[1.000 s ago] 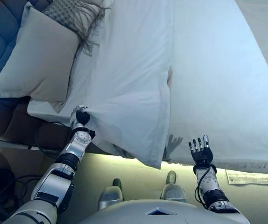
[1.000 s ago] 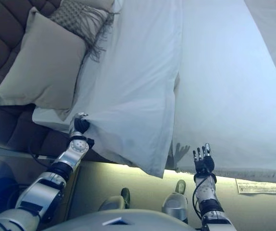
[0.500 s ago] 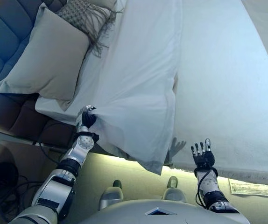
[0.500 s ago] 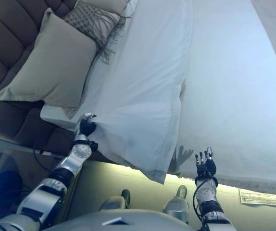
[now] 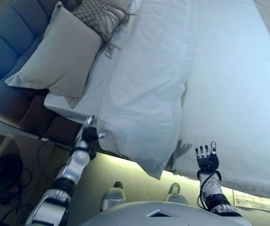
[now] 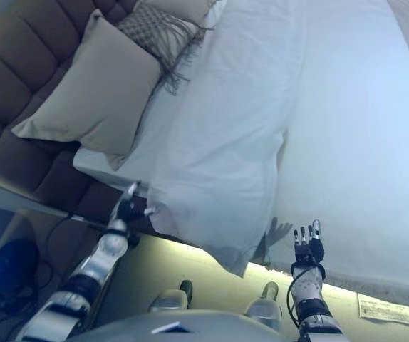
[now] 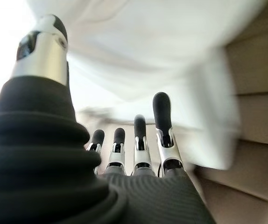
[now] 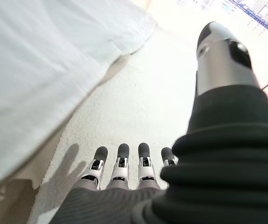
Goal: Make the bed neatly
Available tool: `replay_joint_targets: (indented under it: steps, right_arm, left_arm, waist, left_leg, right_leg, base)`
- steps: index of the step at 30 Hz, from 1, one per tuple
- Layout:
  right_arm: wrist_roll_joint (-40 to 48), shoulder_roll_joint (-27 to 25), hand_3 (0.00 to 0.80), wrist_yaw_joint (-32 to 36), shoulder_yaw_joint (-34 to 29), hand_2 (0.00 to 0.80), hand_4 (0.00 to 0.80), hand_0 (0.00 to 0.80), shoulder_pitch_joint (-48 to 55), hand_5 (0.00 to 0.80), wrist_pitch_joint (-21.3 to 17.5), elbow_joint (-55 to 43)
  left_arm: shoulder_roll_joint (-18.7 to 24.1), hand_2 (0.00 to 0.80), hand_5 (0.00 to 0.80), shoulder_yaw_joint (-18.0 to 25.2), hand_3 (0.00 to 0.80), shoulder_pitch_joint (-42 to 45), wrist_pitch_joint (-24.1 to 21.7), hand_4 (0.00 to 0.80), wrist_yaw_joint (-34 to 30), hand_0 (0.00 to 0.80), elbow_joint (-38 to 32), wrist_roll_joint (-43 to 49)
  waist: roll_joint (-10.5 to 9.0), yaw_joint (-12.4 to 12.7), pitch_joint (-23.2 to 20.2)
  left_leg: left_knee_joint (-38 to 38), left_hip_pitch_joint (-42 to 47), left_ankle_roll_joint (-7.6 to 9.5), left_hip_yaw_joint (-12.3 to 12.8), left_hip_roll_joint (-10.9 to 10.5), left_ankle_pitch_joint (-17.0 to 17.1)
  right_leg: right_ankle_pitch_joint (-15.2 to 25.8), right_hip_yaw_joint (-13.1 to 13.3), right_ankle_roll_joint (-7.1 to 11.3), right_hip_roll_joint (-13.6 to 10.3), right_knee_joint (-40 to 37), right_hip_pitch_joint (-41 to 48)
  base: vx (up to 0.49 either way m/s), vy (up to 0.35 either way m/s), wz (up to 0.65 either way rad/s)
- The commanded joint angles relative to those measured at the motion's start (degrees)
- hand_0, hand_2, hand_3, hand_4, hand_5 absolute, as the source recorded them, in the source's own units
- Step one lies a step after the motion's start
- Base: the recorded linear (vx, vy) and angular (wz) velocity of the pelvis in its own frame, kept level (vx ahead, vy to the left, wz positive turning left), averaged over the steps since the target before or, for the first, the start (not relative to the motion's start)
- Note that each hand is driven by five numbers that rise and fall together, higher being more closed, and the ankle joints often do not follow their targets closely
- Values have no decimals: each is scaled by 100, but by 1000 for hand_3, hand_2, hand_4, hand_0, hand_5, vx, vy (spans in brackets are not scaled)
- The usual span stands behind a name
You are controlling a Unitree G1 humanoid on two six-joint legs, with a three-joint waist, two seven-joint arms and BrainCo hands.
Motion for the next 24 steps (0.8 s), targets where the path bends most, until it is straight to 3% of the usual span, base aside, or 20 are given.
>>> replay_joint_targets:
  steps: [1,10,15,20,24]
  right_arm:
    - [16,108,0,103,-465,0,0,0,4,0,-164,-223]
    - [130,-49,0,464,-614,0,0,0,-75,0,-107,233]
    - [211,-91,0,661,-695,0,0,0,-74,0,-140,453]
    - [-28,-107,0,632,-737,0,0,0,-60,0,-180,446]
    - [-325,-48,0,632,-676,0,0,0,-40,0,-234,400]
  left_arm:
    - [914,0,0,238,0,337,-190,0,-273,0,333,21]
    - [990,0,0,280,0,664,-637,0,-313,0,397,-24]
    - [1023,0,0,420,0,611,-1022,0,-352,0,-115,-272]
    - [1053,0,0,679,0,397,-938,0,-1014,0,-1163,-1721]
    - [736,0,0,688,0,163,-848,0,-1596,0,-1661,-2843]
  waist:
    - [-243,368,-105]
    - [-138,471,-199]
    - [-124,519,-213]
    - [-141,501,-209]
    - [-213,478,-270]
  left_leg:
    - [81,-579,310,-40,-41,623]
    - [-127,-533,252,-150,-35,733]
    - [-156,-549,244,-187,-49,750]
    - [-181,-508,246,-160,-55,727]
    - [-365,-430,268,-116,-70,811]
  right_leg:
    - [-627,107,397,-538,789,346]
    - [-697,53,371,-410,684,395]
    - [-706,9,355,-407,648,429]
    - [-703,-2,346,-406,624,454]
    - [-628,-24,339,-382,544,517]
  base:
    - [-19,-9,8]
    - [-14,-5,19]
    - [3,0,1]
    - [0,0,0]
    - [26,-33,1]
